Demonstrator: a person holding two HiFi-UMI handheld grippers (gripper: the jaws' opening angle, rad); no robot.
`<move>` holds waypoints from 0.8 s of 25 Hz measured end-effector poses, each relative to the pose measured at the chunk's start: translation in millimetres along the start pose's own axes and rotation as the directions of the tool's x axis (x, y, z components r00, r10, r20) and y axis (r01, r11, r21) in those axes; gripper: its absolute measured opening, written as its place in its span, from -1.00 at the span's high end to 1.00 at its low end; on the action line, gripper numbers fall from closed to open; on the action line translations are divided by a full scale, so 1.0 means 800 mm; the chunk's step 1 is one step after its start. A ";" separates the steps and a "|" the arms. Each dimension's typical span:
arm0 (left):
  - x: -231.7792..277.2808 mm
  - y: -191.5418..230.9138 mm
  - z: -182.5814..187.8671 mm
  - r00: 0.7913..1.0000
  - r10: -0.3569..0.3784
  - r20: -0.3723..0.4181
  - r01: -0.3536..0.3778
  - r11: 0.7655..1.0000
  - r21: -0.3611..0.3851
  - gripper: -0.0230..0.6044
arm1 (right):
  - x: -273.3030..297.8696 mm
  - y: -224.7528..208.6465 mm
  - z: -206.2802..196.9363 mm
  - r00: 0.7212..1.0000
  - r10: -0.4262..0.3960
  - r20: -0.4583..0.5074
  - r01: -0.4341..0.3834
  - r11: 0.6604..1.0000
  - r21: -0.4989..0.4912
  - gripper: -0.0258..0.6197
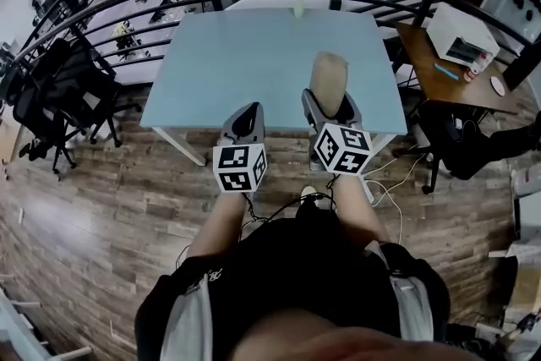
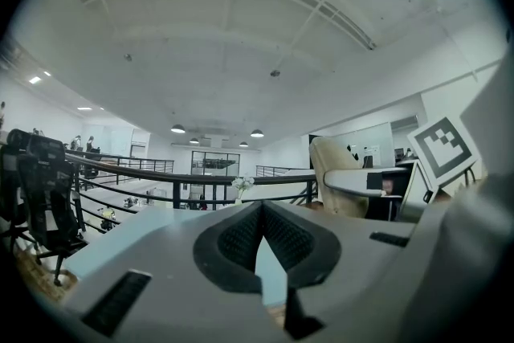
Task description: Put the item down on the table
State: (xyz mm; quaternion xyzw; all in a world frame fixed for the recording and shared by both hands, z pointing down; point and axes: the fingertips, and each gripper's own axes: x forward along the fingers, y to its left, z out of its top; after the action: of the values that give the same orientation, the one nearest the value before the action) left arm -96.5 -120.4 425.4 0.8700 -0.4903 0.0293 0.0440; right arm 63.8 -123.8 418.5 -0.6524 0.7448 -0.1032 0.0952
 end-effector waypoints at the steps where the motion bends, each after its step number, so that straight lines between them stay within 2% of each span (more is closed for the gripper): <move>1: 0.015 0.003 0.003 1.000 0.004 -0.003 -0.004 1.000 -0.001 0.90 | 0.014 -0.006 0.004 1.000 0.005 -0.004 -0.005 1.000 0.001 -0.25; 10: 0.143 0.006 0.020 0.999 0.026 -0.024 -0.027 1.000 -0.009 0.90 | 0.122 -0.065 0.028 0.998 0.052 -0.035 -0.052 0.999 -0.004 -0.25; 20: 0.269 -0.011 0.020 0.998 0.041 -0.057 -0.043 0.999 -0.021 0.90 | 0.224 -0.149 0.031 0.993 0.063 -0.102 -0.063 0.998 0.002 -0.25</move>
State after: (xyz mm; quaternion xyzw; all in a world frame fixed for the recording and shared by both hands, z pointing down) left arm 22.3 -300.6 428.9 0.8578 -0.5073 0.0493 0.0667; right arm 160.9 -317.1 426.6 -0.6225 0.7689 -0.1329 0.0601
